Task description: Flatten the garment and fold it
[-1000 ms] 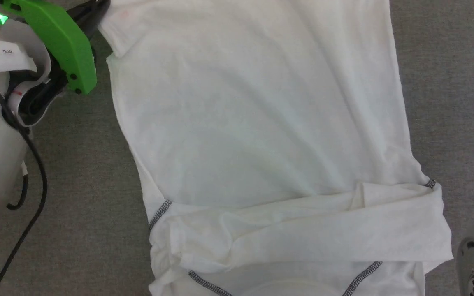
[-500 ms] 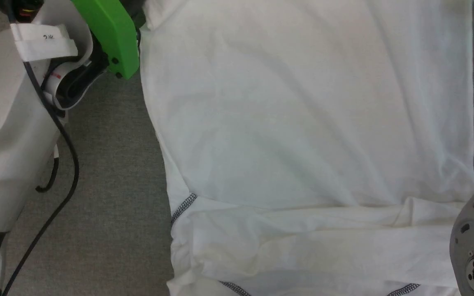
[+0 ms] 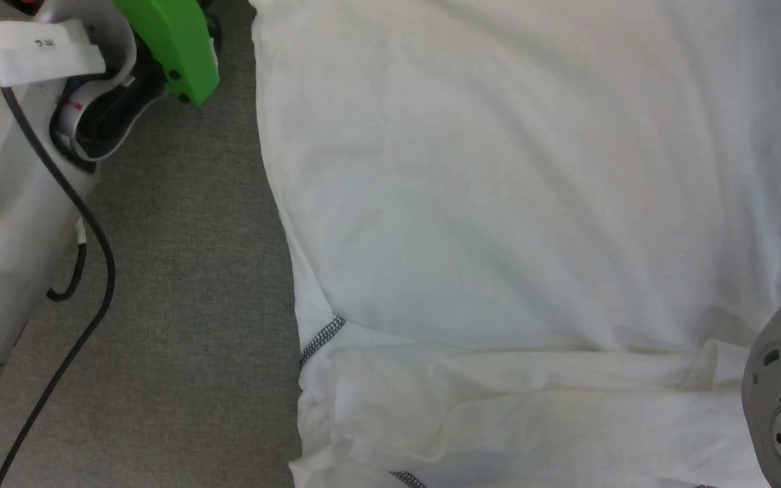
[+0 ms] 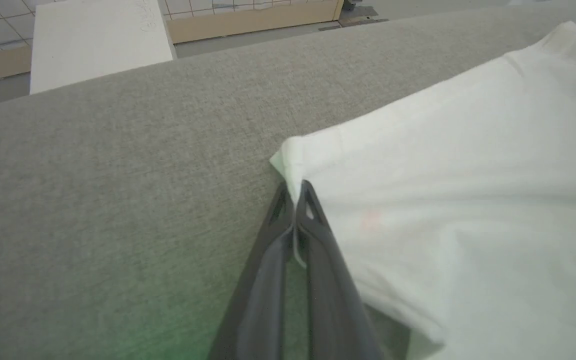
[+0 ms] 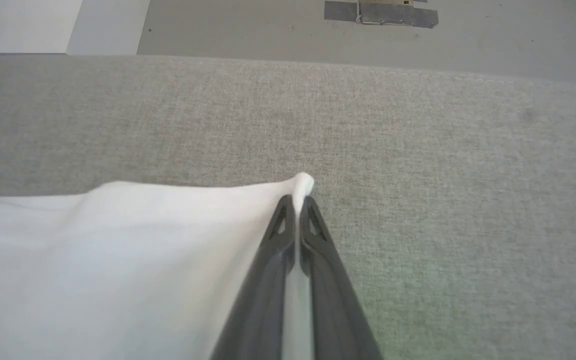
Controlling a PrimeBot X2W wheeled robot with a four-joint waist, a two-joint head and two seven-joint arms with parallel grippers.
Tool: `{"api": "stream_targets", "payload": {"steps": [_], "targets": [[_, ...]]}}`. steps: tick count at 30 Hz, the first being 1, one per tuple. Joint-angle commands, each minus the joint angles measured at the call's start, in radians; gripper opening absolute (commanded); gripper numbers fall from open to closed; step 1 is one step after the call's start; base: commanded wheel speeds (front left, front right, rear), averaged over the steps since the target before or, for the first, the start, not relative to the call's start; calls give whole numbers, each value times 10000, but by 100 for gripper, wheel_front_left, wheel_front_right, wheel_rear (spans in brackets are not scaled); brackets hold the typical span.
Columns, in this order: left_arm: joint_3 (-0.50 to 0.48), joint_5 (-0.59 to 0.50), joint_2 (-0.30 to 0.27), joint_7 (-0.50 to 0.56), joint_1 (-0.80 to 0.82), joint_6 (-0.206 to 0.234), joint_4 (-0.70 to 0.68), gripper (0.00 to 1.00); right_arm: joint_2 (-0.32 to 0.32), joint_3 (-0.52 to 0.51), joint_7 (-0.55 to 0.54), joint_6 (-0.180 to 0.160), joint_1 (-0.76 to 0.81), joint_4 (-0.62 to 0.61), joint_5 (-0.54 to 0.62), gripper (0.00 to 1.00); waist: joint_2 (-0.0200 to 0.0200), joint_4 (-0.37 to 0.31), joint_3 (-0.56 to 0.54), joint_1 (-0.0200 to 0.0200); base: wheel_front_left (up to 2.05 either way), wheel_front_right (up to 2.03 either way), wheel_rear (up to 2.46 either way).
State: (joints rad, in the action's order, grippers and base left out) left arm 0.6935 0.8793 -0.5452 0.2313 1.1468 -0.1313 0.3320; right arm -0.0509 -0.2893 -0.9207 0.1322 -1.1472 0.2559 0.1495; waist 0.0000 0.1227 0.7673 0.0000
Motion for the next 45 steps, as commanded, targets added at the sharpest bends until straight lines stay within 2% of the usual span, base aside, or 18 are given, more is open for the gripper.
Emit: {"api": "stream_targets", "payload": {"steps": [1,9,16,24,27,31,36,43,45], "targets": [[-116,18,-146,-291,131,17,196,0,-3,-72,187,-15,32,128,82,0,0,-86,-220,0,0,0,0],[-787,-275,-149,-2192,256,206,830,0,-326,-285,1457,-15,-37,217,-82,0,0,-268,-1221,0,0,0,0],[-917,-247,-248,-3046,-239,172,937,0,-619,44,2129,-15,620,66,-927,0,0,-305,-2356,0,0,0,0],[-637,-278,-886,-4022,-2168,106,-478,0,-1141,578,2106,-15,2980,-1630,-2696,0,0,-255,-3866,0,0,0,0],[-518,-346,-1221,-4269,-3228,294,-1388,0,-1240,560,1848,-15,4280,-2606,-3290,0,0,-230,-4456,0,0,0,0],[-353,-605,-1768,-4513,-4822,882,-2890,0,-1151,346,1422,-15,6229,-4069,-3958,0,0,-222,-5112,0,0,0,0],[-50,-1254,-2297,-4731,-6761,1907,-4688,0,-691,-88,962,-15,8558,-5816,-4575,0,0,-204,-5637,0,0,0,0],[283,-1631,-2359,-4874,-9215,3224,-5790,0,-100,-245,1124,-15,11087,-6974,-5260,0,0,-460,-6201,0,0,0,0],[264,-1483,-2162,-4901,-9949,3494,-5998,0,-40,-113,1243,-15,11830,-7025,-5489,0,0,-593,-6359,0,0,0,0]]}}
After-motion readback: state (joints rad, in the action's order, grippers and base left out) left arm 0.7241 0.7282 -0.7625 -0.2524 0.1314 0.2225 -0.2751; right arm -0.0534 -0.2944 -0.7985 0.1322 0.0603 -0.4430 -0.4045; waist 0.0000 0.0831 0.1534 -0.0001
